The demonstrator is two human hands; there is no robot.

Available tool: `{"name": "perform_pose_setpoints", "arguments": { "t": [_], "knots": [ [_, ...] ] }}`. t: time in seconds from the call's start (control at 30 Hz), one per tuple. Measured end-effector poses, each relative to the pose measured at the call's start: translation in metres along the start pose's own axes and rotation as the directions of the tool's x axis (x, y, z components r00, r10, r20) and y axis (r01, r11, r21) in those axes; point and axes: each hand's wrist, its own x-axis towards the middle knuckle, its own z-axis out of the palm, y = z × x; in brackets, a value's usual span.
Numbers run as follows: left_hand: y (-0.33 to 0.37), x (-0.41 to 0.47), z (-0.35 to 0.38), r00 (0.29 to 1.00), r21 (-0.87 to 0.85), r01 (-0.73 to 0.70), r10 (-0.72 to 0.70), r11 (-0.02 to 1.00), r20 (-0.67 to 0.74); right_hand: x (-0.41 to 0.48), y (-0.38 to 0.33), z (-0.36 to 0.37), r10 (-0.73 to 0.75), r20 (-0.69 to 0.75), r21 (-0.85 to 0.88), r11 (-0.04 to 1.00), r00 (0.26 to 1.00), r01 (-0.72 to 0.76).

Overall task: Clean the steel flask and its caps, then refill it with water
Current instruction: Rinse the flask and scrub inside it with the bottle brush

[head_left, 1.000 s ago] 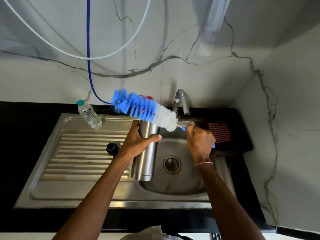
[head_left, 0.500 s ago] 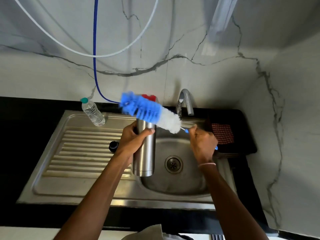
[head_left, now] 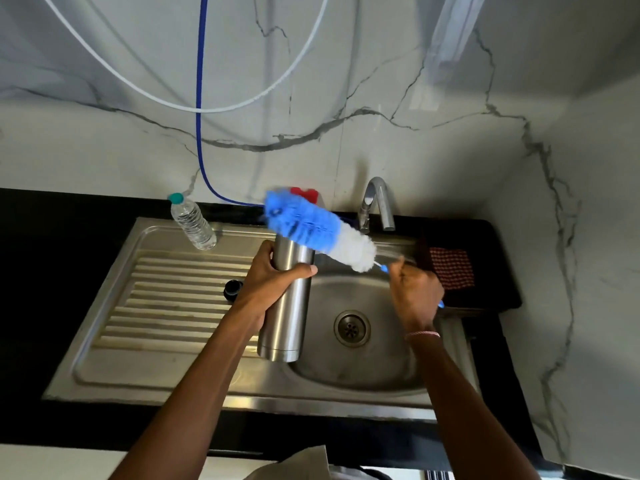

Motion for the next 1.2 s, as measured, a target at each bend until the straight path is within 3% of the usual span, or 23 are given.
{"name": "perform_pose_setpoints", "arguments": {
  "t": [0.1, 0.27, 0.4, 0.5, 0.6, 0.73, 0.9, 1.0, 1.2],
  "knots": [
    [-0.002, -0.004, 0.0, 1.0, 0.005, 0.005, -0.005, 1.0, -0.007, -0.002, 0.016, 0.002, 0.006, 0.003, -0.058, 0.998, 1.0, -0.005],
    [-0.009, -0.005, 0.024, 0.998, 0.129, -0.06, 0.059, 0.99, 0.005, 0.014, -0.025, 0.009, -0.223, 0.003, -0.072, 0.972, 0.975, 0.223],
    [-0.007, -0.001, 0.016, 0.998, 0.065, -0.059, 0.06, 0.996, -0.017, 0.01, -0.014, 0.009, -0.18, -0.024, -0.052, 0.983, 0.983, 0.179],
    [-0.009, 0.001, 0.004, 0.998, -0.043, 0.016, -0.018, 0.999, -0.061, -0.003, 0.021, 0.007, -0.1, 0.005, -0.101, 0.99, 0.995, 0.1],
    [-0.01, 0.002, 0.007, 0.998, 0.0, 0.06, -0.06, 0.998, -0.008, -0.005, 0.016, 0.008, -0.105, 0.011, -0.062, 0.993, 0.994, 0.105],
    [-0.011, 0.002, 0.022, 0.998, 0.068, -0.025, 0.021, 0.997, 0.059, 0.008, -0.027, 0.006, -0.116, -0.002, 0.033, 0.993, 0.993, 0.116],
    [-0.008, 0.0, 0.005, 0.999, -0.038, 0.022, -0.023, 0.999, -0.031, -0.005, 0.004, -0.005, -0.066, 0.01, -0.018, 0.998, 0.998, 0.066],
    [-0.008, -0.003, -0.004, 0.998, -0.039, 0.054, -0.055, 0.998, -0.02, -0.019, 0.023, -0.011, -0.123, -0.009, -0.062, 0.99, 0.992, 0.123],
    [-0.009, -0.008, 0.02, 0.997, 0.037, 0.077, -0.077, 0.996, 0.023, -0.014, -0.034, 0.004, -0.018, 0.072, 0.078, 0.997, 0.997, 0.013]
  ]
}}
